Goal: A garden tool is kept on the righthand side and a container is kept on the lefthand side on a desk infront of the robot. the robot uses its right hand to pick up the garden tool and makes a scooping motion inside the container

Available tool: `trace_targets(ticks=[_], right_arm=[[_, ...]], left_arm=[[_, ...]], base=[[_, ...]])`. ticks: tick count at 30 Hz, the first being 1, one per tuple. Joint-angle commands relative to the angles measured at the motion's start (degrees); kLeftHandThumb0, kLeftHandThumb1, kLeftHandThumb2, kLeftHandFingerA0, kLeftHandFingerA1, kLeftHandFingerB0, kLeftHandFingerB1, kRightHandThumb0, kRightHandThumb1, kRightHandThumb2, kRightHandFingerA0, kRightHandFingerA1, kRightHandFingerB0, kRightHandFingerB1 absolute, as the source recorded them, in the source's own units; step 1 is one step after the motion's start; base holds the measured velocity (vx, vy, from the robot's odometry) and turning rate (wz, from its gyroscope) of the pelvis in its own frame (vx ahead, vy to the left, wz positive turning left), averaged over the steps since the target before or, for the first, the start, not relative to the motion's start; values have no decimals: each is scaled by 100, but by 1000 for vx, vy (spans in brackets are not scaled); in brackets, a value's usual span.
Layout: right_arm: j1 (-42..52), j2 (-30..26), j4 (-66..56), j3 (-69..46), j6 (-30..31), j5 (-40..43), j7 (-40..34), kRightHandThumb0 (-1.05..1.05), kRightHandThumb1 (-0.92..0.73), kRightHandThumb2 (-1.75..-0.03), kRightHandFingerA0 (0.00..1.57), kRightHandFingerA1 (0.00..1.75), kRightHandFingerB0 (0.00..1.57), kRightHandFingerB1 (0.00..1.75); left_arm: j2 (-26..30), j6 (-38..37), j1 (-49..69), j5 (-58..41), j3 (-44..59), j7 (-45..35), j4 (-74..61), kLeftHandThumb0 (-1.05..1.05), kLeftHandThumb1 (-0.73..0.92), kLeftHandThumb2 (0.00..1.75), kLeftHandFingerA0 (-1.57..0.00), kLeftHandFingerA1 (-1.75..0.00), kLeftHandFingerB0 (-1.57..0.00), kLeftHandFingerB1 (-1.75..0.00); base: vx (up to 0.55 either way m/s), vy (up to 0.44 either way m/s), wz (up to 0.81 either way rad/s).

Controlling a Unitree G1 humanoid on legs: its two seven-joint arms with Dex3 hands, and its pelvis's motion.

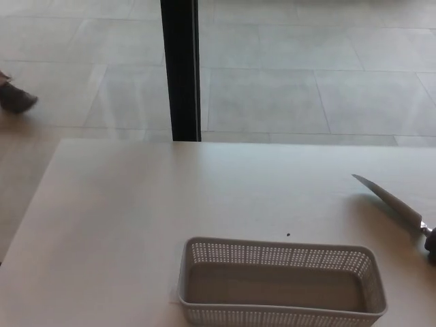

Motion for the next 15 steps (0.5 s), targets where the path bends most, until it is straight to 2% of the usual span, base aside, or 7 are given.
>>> trace_targets(ticks=[1,3,4,6,11,12,15], right_arm=[[-635,-592,130,-1025,-277,1305,433,-104,-71,-112,0,21,0,19],[-1003,-1148,1,-1183,-143,1271,466,-105,-73,-115,0,23,0,17],[-1075,-1292,-234,-1201,88,1229,388,-105,-73,-116,0,25,0,22],[-1260,-1601,-1055,-1296,612,1239,290,-105,-72,-119,0,16,0,20],[-1761,-2030,-2389,-1595,768,1591,426,-105,-71,-117,13,13,0,15],[-2054,-2259,-2627,-1619,623,1632,489,-97,-65,-104,1,39,1,27],[-2523,-2712,-3028,-1445,942,1349,385,-105,-69,-114,5,27,0,21]], left_arm=[[110,-69,-33,-175,131,-237,202,-52,69,60,-49,-70,-40,-51],[107,-84,-7,-155,117,-231,147,-53,71,61,-48,-69,-39,-51],[90,-54,-20,-189,153,-219,152,-55,53,92,-47,-71,-36,-60],[61,3,-82,-229,204,-217,158,-55,70,61,-50,-72,-41,-54],[10,-66,-109,-205,200,-144,216,-56,70,61,-58,-73,-48,-53],[8,-113,-83,-214,208,-186,226,-55,70,61,-55,-71,-46,-52],[2,-38,-93,-314,299,-202,208,-56,68,61,-55,-72,-45,-53]], base=[[0,0,0],[0,0,0],[0,0,0],[0,0,0],[0,0,0],[3,-11,7],[0,0,0]])
